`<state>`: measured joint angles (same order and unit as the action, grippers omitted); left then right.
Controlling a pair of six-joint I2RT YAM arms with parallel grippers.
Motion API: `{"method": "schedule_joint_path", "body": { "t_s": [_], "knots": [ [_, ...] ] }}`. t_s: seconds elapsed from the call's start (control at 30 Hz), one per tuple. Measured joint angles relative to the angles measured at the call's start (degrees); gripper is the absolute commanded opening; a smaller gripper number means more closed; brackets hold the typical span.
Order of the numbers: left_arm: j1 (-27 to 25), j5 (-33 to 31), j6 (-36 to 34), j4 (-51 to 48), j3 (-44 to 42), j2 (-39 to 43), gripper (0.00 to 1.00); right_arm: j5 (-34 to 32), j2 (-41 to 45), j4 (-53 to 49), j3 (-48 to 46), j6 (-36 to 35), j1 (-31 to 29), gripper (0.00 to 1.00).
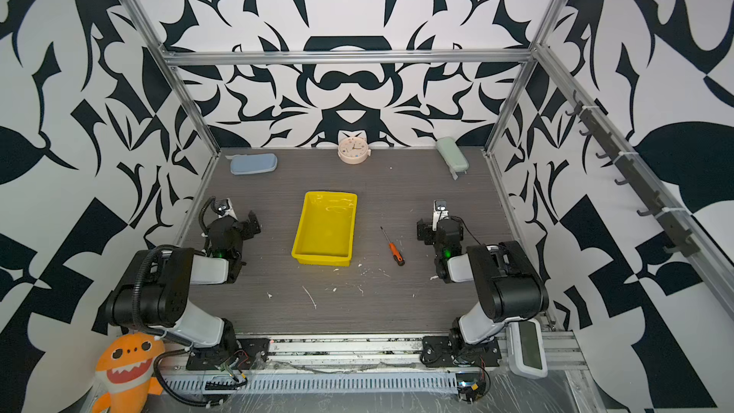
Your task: Put the screwdriver in the bin
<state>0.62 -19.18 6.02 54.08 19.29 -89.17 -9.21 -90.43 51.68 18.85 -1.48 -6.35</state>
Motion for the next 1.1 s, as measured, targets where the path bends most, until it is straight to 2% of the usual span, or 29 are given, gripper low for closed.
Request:
{"method": "schedule_joint_path", "body": {
  "t_s": [1.1],
  "knots": [
    [0.00,0.00,0.00,0.00,0.00,0.00,1.00,0.02,0.00,-0.02,0.00,-0.02,0.00,1.00]
  ]
}}
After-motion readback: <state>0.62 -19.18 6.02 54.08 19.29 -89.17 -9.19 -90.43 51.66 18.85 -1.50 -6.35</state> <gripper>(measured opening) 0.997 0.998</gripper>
